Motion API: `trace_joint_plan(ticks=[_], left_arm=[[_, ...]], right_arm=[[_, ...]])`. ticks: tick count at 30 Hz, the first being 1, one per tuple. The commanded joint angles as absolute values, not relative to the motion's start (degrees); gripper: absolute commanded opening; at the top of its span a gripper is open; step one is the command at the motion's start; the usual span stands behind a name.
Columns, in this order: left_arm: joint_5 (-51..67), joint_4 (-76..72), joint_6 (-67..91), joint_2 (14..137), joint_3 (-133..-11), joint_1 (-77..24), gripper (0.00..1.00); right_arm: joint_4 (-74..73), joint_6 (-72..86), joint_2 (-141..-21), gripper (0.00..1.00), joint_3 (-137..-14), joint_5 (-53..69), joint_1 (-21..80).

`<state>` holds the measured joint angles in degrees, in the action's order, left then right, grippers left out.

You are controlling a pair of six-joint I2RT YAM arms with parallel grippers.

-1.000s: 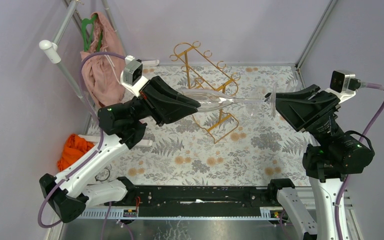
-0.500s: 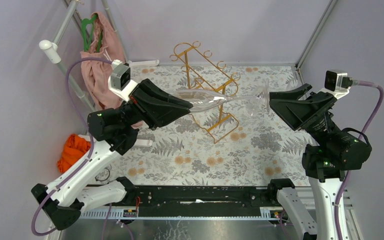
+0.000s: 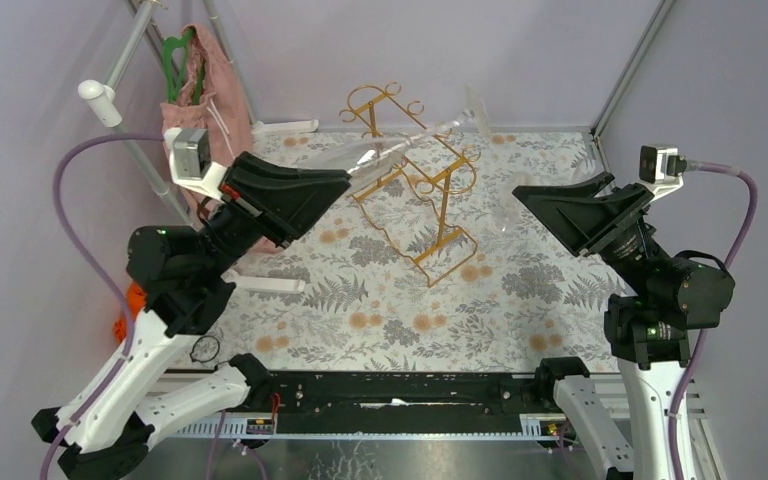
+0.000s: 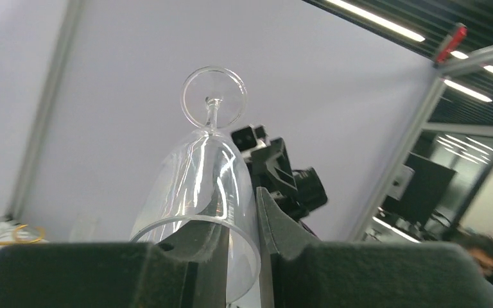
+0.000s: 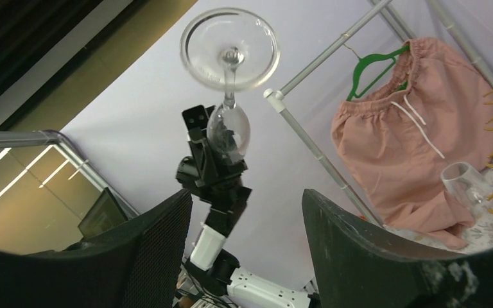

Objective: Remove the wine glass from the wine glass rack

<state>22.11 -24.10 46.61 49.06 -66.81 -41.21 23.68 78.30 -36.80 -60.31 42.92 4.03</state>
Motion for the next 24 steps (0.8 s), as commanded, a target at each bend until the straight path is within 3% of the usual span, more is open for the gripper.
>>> trace_joint_plan(ticks=[1,15,24], left_arm=[[9.3,-7.3,39.1,46.8,-72.7,-41.6,0.0],[-15.5,44.2,35.2,59.4,-105.5,-41.5,0.0],[-29.5,61.9,34.9,63.8,-113.2,-41.5,0.0]], right_arm=[[19.8,73.5,-35.9,0.71,-62.3,42.1,4.2],[13.9,69.2,-35.9,0.72,-62.7,40.5,4.3],[12.5,67.9,-36.4,0.72,-62.1,40.0,4.2]])
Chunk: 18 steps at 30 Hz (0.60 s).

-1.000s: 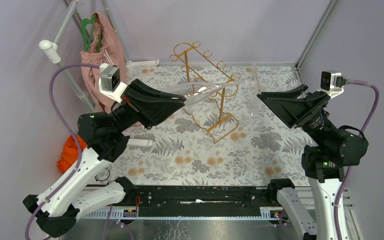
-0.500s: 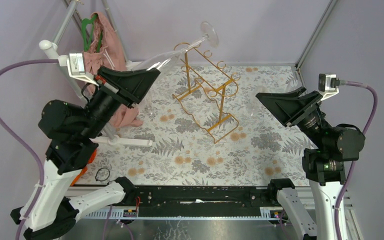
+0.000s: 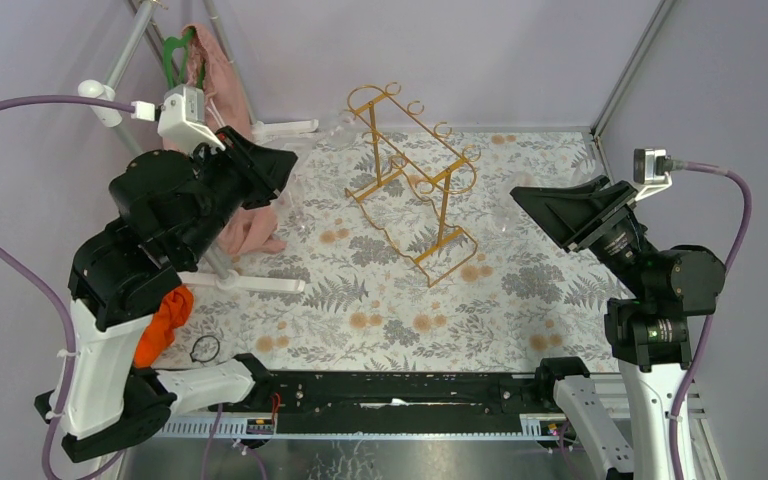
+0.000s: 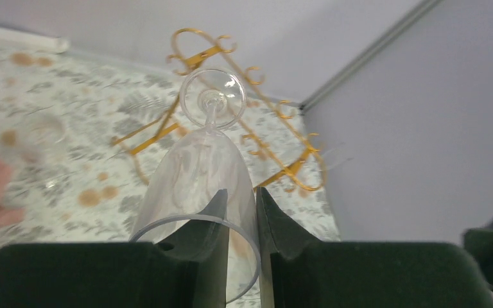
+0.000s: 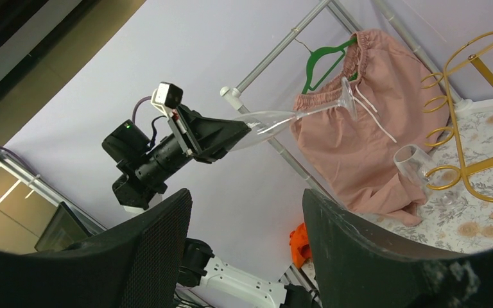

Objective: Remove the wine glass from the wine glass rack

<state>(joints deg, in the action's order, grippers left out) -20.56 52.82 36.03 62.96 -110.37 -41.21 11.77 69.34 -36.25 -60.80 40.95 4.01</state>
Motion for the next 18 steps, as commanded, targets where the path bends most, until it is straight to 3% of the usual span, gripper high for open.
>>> trace_joint_plan(ticks=[1,18], left_arm=[[-30.6,63.0,35.1,64.2,-113.4,-41.5,0.0],[-29.1,68.3,32.9,71.0,-113.0,-41.6,0.0]], right_arm=[[12.4,68.0,-36.6,0.72,-62.1,40.1,4.3],[11.2,67.6,-37.9,0.71,-61.3,39.6,4.3]])
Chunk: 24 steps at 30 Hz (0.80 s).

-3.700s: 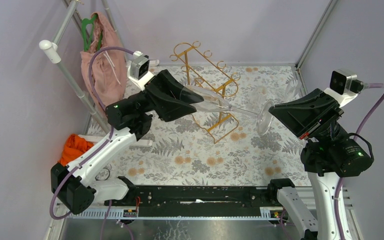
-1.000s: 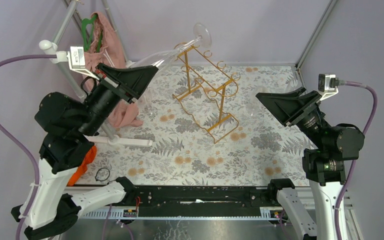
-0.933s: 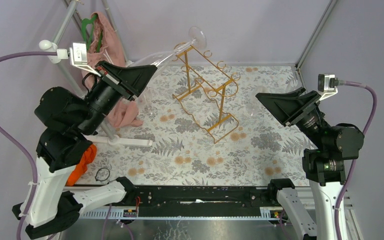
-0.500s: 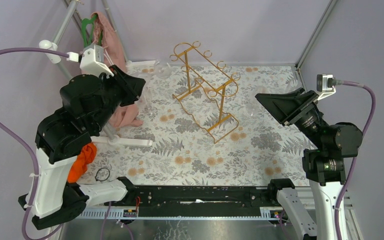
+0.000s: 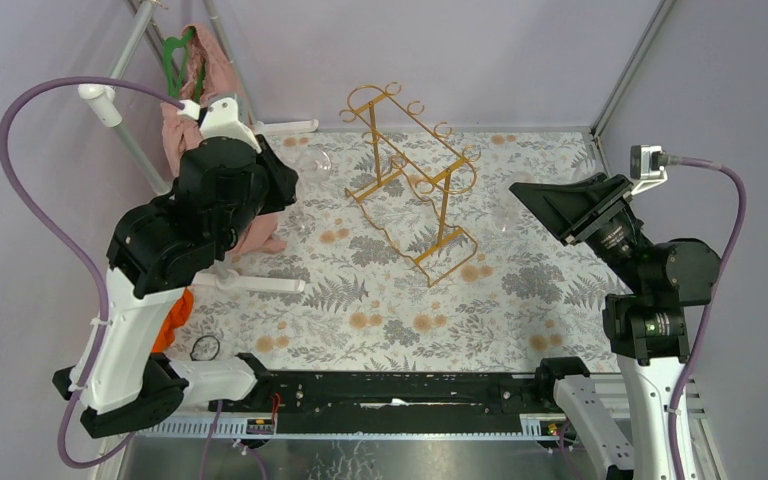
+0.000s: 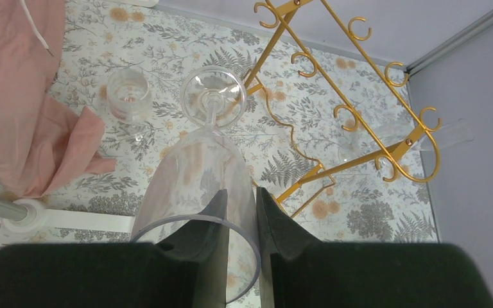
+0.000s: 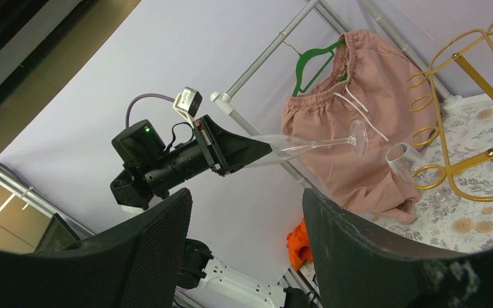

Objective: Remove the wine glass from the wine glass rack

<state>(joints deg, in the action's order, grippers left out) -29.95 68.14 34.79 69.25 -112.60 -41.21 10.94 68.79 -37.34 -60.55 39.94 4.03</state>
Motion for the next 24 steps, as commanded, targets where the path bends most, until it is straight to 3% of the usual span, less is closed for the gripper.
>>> trace_joint_plan(ticks=[1,12,24], left_arm=[[-28.4,68.5,32.7,71.7,-113.2,-41.6,0.0],[-16.1,75.8,29.9,78.5,-113.2,-41.5,0.0],[-3.1,75.3,29.0,79.8,-102.8,-41.5,0.0]], right_arm=[[10.5,67.3,-38.1,0.71,-61.8,39.6,4.3],[9.7,68.5,-39.3,0.71,-61.7,40.5,4.3],[9.9,69.0,-39.1,0.72,-61.2,41.8,4.3]])
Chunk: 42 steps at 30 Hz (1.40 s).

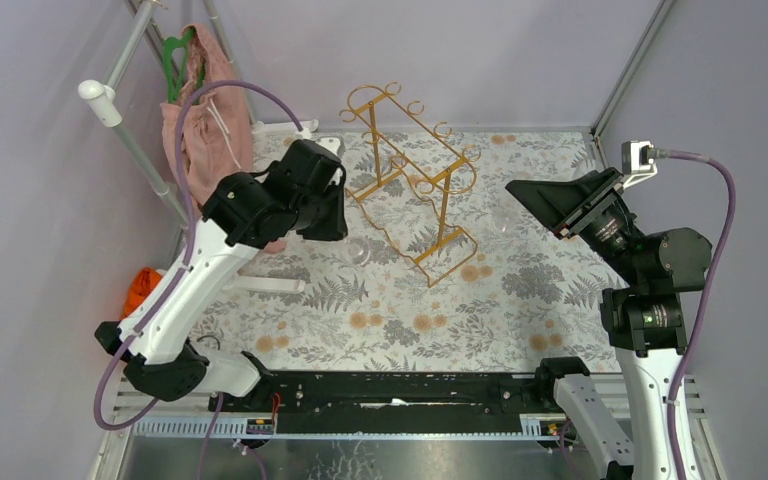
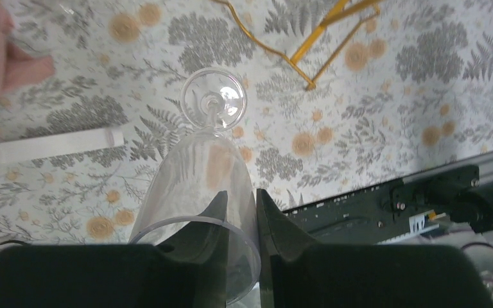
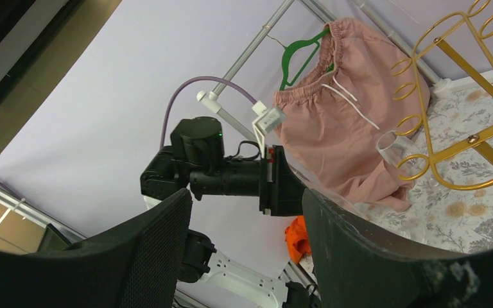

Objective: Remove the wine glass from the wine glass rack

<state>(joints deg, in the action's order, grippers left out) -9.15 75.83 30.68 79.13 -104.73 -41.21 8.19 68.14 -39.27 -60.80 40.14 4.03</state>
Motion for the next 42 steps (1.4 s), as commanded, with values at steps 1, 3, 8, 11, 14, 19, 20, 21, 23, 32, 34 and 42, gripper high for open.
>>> trace_joint_plan(ticks=[1,3,8,11,14,19,20,21,23,32,34,42], left_arm=[[-3.0,75.3,29.0,80.3,-102.1,-41.5,0.0],[-3.3,75.1,28.5,81.3,-101.2,-41.5,0.0],[-0.3,72.7,28.0,83.6,-98.9,-41.5,0.0],[-0.3,71.2,28.2,85.2,-97.2,-41.4,0.0],[3.9,69.4,28.7,87.3,-95.5,-41.2,0.0],[6.2,68.8,29.0,90.4,-95.0,-41.3,0.0],[6.3,68.7,29.1,90.6,-94.9,-41.3,0.0],[6.2,68.8,29.1,90.8,-94.7,-41.3,0.0],[5.9,68.5,29.1,91.1,-94.1,-41.2,0.0],[2.7,68.6,29.7,91.5,-93.5,-41.2,0.0],[1.4,68.3,30.4,91.5,-92.8,-41.3,0.0],[-6.8,67.0,33.2,90.2,-89.8,-41.7,0.0]], right_arm=[[10.0,69.1,-39.0,0.72,-61.1,41.9,4.3],[10.1,69.2,-39.0,0.72,-60.8,42.1,4.3],[10.0,69.3,-38.8,0.72,-60.6,42.4,4.3],[9.9,69.1,-38.7,0.72,-60.3,42.6,4.3],[10.3,69.1,-38.0,0.72,-59.5,42.2,4.3],[9.4,68.4,-37.2,0.72,-59.1,42.3,4.3],[8.4,67.6,-37.1,0.72,-59.5,42.3,4.3],[7.2,66.6,-37.0,0.72,-60.0,42.0,4.3],[4.7,64.6,-36.6,0.72,-61.0,41.3,4.2],[-2.3,59.7,-35.8,0.74,-63.3,38.6,4.3],[-2.4,59.8,-35.8,0.78,-63.1,38.6,4.3],[-3.5,58.5,-35.6,0.88,-63.1,38.0,4.3]])
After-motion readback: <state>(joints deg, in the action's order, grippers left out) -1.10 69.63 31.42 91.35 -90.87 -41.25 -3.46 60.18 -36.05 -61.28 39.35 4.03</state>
